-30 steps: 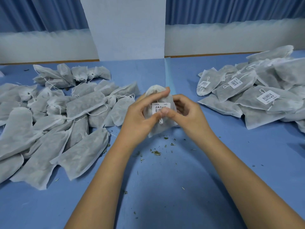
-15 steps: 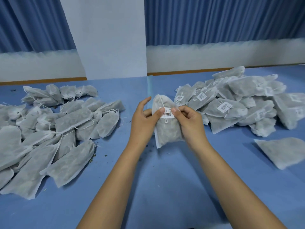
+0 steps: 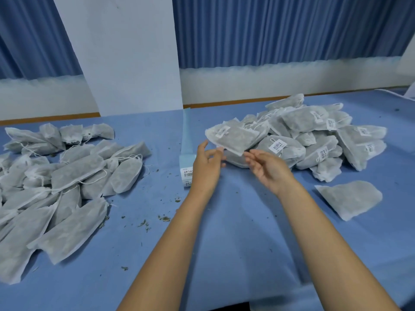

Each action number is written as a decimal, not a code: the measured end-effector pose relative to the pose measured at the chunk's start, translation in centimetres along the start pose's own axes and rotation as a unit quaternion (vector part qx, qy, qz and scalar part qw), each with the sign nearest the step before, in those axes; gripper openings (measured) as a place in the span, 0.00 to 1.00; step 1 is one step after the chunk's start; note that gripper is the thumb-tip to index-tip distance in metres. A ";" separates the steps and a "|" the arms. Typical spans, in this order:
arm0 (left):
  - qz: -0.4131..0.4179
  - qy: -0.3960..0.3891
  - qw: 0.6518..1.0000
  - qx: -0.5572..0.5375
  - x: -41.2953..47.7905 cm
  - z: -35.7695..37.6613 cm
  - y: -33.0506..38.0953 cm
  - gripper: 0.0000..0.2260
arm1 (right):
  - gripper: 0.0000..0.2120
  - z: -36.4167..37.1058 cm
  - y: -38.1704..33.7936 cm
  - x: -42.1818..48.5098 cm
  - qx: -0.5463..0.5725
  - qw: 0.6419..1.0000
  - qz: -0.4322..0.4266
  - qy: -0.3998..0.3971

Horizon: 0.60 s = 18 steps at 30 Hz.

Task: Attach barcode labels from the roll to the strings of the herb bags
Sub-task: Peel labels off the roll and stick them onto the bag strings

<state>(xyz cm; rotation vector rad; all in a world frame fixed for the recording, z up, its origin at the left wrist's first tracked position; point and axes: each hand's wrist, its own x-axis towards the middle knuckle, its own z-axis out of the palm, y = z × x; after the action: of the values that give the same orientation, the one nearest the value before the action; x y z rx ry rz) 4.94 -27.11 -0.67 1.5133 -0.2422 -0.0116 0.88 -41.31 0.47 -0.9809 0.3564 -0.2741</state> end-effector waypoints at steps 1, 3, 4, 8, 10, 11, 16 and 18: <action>-0.004 -0.017 1.000 0.023 0.0 0.2 -0.1 0.22 | 0.10 0.1 0.0 0.7 0.052 0.998 0.011 0.015; -0.013 -0.046 0.995 0.083 -0.2 0.4 -0.3 0.21 | 0.10 0.3 0.8 1.4 0.041 0.998 0.024 0.041; -0.016 -0.056 0.992 0.108 -0.3 0.4 -0.4 0.20 | 0.10 0.5 1.4 1.5 -0.005 0.998 0.022 0.054; -0.012 -0.071 0.985 0.155 -0.7 -0.3 -1.0 0.12 | 0.10 1.1 3.7 1.7 -0.149 0.987 0.003 0.061; 0.015 -0.064 0.983 0.170 -0.9 -1.0 -1.2 0.12 | 0.11 1.6 4.5 2.0 -0.169 0.985 0.011 0.024; 0.034 -0.060 0.983 0.168 -1.1 -1.4 -1.2 0.12 | 0.12 2.1 4.8 2.1 -0.176 0.984 0.009 -0.002; 0.138 0.013 0.987 0.085 -1.9 -4.0 0.5 0.16 | 0.18 4.4 6.3 4.3 -0.226 0.972 -0.035 -0.061; 0.160 0.093 0.975 0.119 -1.4 -6.0 0.8 0.13 | 0.18 4.8 6.5 5.1 -0.205 0.976 -0.036 -0.071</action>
<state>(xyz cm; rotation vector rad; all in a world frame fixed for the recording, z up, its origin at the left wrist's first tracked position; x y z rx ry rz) 4.40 -20.92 -0.35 1.6863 -0.3433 0.4284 7.87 -36.18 -3.48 -1.4142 0.2499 -0.1965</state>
